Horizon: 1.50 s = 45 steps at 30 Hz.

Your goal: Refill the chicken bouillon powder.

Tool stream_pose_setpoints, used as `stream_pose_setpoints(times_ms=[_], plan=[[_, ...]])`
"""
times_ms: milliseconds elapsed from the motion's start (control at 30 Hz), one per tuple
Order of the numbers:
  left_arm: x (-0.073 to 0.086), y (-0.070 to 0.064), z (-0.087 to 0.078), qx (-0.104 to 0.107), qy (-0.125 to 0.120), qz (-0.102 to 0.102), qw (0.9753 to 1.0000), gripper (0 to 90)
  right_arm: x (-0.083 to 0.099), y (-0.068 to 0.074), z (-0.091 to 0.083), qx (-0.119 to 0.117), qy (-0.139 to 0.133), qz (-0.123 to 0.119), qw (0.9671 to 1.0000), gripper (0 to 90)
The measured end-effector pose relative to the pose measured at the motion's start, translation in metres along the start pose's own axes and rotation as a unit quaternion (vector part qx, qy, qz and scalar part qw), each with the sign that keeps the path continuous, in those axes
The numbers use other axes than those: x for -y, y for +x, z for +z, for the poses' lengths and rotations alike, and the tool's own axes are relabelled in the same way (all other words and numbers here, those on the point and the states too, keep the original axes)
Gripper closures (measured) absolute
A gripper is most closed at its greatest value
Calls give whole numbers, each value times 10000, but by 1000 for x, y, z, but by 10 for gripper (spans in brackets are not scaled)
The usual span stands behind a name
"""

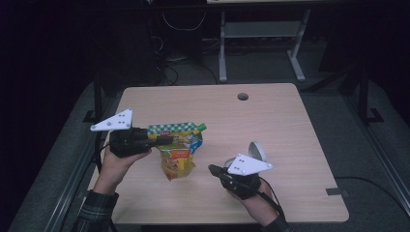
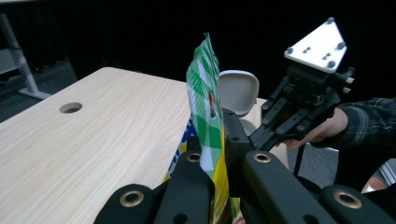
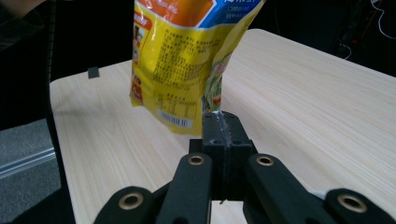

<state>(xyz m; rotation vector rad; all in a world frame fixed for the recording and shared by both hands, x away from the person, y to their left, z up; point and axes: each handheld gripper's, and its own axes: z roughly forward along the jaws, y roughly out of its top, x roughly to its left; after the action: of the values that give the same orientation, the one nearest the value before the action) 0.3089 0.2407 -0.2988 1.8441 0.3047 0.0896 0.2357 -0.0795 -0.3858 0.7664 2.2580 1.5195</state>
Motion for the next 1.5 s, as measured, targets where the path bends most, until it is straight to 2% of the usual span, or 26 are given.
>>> stream_pose_setpoints(times_ms=[200, 333, 567, 733, 967, 1133, 1300, 1500], plan=[[-11, -4, 1, 117, 30, 50, 9999, 900, -9, 2, 10, 71, 3, -1, 10000, 900], [-16, -7, 1, 247, -34, 66, 9997, 900, -15, 2, 20, 126, -46, 31, 9999, 900], [-20, -11, -3, 345, -131, 58, 9993, 900, -21, 6, 34, 299, -93, 40, 9995, 900], [-21, -12, 0, 373, -135, 38, 9992, 900, -21, 8, 44, 378, -110, 78, 9992, 900], [-22, -13, 1, 398, -136, 0, 9991, 900, -18, 13, 53, 557, -196, -26, 9983, 900], [-25, -14, 4, 459, -122, -5, 9989, 900, -14, 18, 57, 556, -147, -75, 9983, 900], [-29, -15, 9, 482, -66, -2, 9988, 900, -8, 23, 61, 551, -227, -175, 9981, 900], [-31, -13, 14, 490, -6, -48, 9988, 900, -5, 28, 65, 503, -264, -170, 9982, 900]])
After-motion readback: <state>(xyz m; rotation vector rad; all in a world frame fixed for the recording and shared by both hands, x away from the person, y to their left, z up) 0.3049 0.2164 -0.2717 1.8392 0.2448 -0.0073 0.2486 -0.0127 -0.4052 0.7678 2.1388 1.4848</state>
